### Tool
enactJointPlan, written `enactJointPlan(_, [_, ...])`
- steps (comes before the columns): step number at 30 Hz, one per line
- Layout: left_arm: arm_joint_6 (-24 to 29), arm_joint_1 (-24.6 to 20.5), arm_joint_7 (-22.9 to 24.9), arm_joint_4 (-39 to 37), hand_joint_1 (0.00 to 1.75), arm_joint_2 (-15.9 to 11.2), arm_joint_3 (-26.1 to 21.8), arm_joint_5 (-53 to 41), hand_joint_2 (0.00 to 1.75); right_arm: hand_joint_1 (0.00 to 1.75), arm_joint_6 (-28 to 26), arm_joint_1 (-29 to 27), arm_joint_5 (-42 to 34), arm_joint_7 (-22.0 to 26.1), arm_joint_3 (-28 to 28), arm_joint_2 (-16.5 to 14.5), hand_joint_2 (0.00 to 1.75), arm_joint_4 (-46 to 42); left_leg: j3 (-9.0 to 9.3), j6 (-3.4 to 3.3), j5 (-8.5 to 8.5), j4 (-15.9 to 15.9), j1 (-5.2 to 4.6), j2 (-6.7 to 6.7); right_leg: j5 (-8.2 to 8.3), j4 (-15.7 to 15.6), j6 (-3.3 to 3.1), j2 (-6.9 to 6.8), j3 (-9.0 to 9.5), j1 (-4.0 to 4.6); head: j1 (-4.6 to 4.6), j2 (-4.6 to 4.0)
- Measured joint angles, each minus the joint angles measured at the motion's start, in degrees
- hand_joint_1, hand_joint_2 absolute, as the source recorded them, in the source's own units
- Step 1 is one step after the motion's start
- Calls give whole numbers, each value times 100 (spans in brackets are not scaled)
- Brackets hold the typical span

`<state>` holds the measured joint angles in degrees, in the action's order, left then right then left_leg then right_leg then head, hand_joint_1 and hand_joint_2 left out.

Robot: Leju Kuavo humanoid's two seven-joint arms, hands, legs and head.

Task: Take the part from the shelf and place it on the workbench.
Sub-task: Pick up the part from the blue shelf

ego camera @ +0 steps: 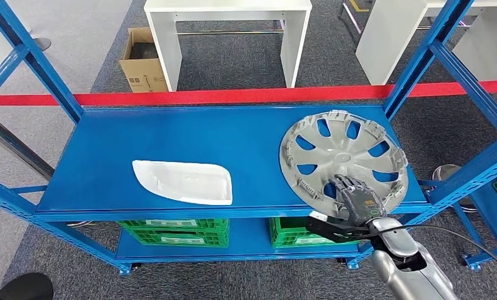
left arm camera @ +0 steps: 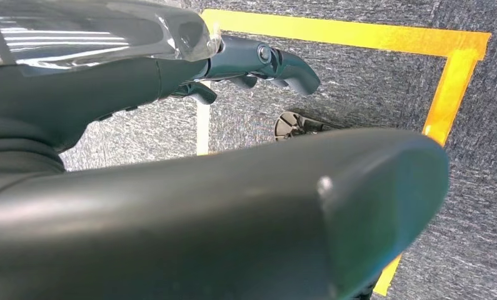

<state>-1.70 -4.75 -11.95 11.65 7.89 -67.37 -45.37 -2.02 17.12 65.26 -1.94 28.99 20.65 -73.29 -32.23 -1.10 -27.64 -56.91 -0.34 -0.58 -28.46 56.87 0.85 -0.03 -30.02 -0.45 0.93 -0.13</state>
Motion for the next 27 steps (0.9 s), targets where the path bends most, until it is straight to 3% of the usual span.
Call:
enactJointPlan(13, [8,3,-34,0,0,0,-2,2,0,175,-173,116,369,-23,106,-115,175,273,59,11,-12,4,0,35,-5,-3,-9,26,34,1,-1,0])
enactJointPlan(18, [5,6,-123,0,0,2,-5,11,0,175,-525,38,522,-20,29,-138,175,93,69,10,-7,3,0,33,2,-2,-8,24,51,1,0,0])
enactJointPlan(22, [-23,25,-399,0,0,5,-6,1,175,175,-982,-160,772,-62,-163,-187,175,-343,63,7,-4,2,0,18,0,-1,-6,11,52,1,0,0])
enactJointPlan(27, [-79,47,-655,0,0,15,-6,-37,175,175,-1734,-543,989,-42,-500,-338,175,-1127,55,14,-13,5,1,14,-14,0,-6,10,46,1,1,0])
